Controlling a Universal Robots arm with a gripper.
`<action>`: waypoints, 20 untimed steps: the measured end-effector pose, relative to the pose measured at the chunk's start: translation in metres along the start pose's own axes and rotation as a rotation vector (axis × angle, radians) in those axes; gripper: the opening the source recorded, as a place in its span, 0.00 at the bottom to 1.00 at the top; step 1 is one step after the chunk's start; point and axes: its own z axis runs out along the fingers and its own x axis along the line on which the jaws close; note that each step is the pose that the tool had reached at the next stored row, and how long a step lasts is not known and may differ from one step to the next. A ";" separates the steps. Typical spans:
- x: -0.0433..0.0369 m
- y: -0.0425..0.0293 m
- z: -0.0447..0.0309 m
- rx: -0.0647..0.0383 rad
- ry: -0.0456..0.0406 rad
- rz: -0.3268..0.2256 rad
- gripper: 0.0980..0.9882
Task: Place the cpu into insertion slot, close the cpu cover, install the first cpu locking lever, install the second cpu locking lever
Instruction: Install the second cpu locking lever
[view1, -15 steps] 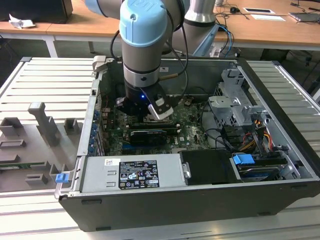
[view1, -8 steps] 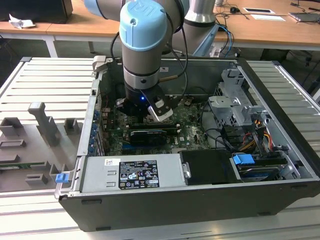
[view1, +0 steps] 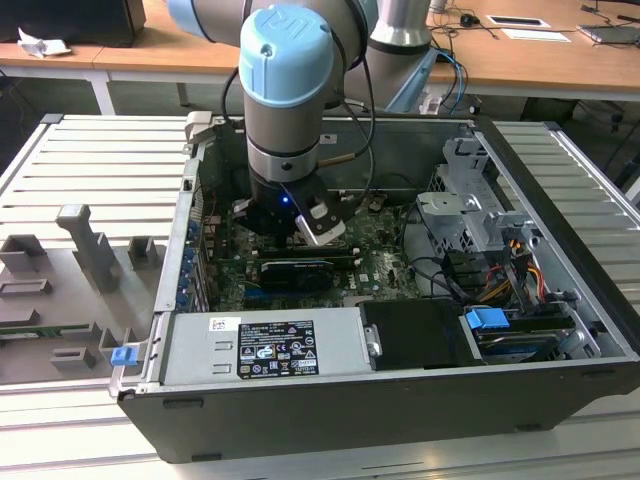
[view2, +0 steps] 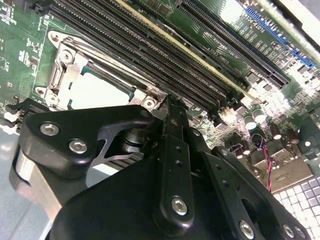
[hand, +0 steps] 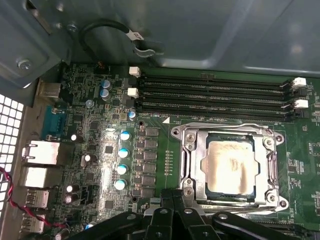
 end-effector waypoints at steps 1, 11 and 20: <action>0.0000 -0.0001 0.0004 -0.003 -0.0001 0.000 0.01; -0.0002 0.0048 -0.0209 -0.009 -0.0005 -0.001 0.01; -0.0030 0.0094 -0.0411 -0.010 -0.0003 0.000 0.01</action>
